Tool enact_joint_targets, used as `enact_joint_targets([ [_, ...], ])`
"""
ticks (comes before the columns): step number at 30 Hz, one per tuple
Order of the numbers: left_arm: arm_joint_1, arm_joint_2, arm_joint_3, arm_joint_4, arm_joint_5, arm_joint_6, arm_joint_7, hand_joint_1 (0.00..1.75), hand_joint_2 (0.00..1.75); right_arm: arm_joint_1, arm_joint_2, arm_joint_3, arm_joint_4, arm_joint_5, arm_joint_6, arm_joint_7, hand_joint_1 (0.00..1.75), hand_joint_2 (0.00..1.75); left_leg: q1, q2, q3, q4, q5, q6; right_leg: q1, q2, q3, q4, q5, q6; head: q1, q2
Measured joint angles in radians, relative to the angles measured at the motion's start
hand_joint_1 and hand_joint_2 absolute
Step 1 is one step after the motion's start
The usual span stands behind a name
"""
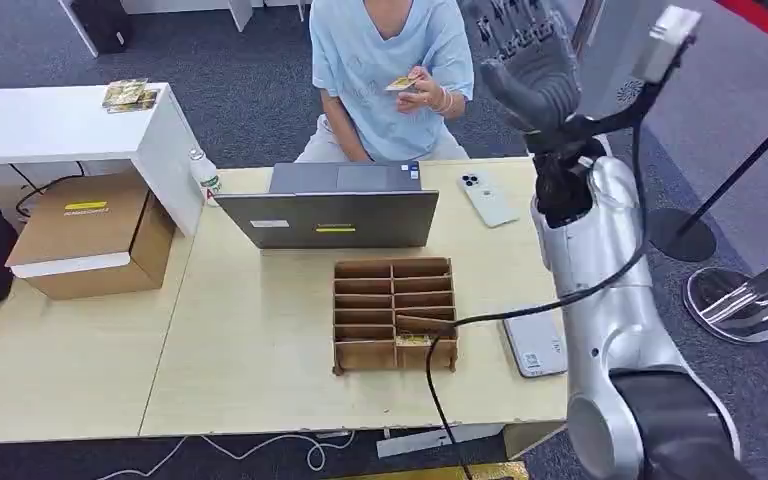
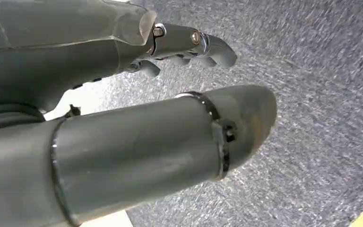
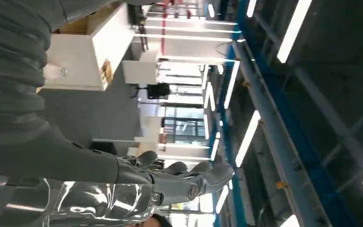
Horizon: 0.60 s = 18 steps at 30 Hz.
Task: Pass the card to the sensor for recognition and then transmit it.
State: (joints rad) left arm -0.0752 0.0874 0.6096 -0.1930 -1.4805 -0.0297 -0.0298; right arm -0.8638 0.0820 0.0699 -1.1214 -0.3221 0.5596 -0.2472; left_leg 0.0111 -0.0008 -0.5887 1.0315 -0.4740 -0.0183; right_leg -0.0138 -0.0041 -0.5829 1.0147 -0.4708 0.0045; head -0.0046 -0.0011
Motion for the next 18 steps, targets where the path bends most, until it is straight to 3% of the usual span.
enact_joint_targets([
  [6,0.019,0.000,0.032,0.000,0.002,0.011,0.010,0.00,0.00,0.284,-0.069,0.043,-0.314,-0.144,-0.024,-0.044,0.00,1.75,0.001,-0.002,0.000,0.000,0.000,0.000,0.000,-0.001,0.000,0.000,-0.001,0.000,-0.001,0.000],
  [9,0.026,0.000,0.048,0.000,0.003,0.013,0.022,0.00,0.00,0.471,-0.114,0.047,-0.462,-0.060,-0.042,-0.113,0.00,1.75,0.001,-0.003,0.000,-0.001,-0.002,0.000,0.001,-0.003,0.000,0.000,-0.003,-0.001,0.000,0.000],
  [12,0.032,0.000,0.063,0.000,0.003,0.013,0.036,0.00,0.00,0.638,-0.150,0.047,-0.569,0.093,-0.113,-0.203,0.00,1.75,0.001,-0.003,0.000,-0.001,-0.003,-0.001,0.001,-0.002,0.000,0.000,-0.003,-0.001,0.000,0.000],
  [15,0.033,0.000,0.071,0.000,0.003,0.013,0.051,0.00,0.00,0.802,-0.178,0.045,-0.668,0.289,-0.273,-0.284,0.00,1.75,0.001,-0.003,0.000,-0.001,-0.004,0.000,0.001,-0.003,0.001,-0.001,-0.006,0.000,0.000,0.000],
  [18,0.039,0.000,0.086,0.000,0.002,0.020,0.063,0.00,0.00,0.970,-0.180,0.045,-0.754,0.483,-0.477,-0.299,0.00,1.75,0.001,-0.003,0.000,-0.001,-0.005,-0.001,0.001,-0.004,0.001,-0.001,-0.006,0.000,0.000,0.000],
])
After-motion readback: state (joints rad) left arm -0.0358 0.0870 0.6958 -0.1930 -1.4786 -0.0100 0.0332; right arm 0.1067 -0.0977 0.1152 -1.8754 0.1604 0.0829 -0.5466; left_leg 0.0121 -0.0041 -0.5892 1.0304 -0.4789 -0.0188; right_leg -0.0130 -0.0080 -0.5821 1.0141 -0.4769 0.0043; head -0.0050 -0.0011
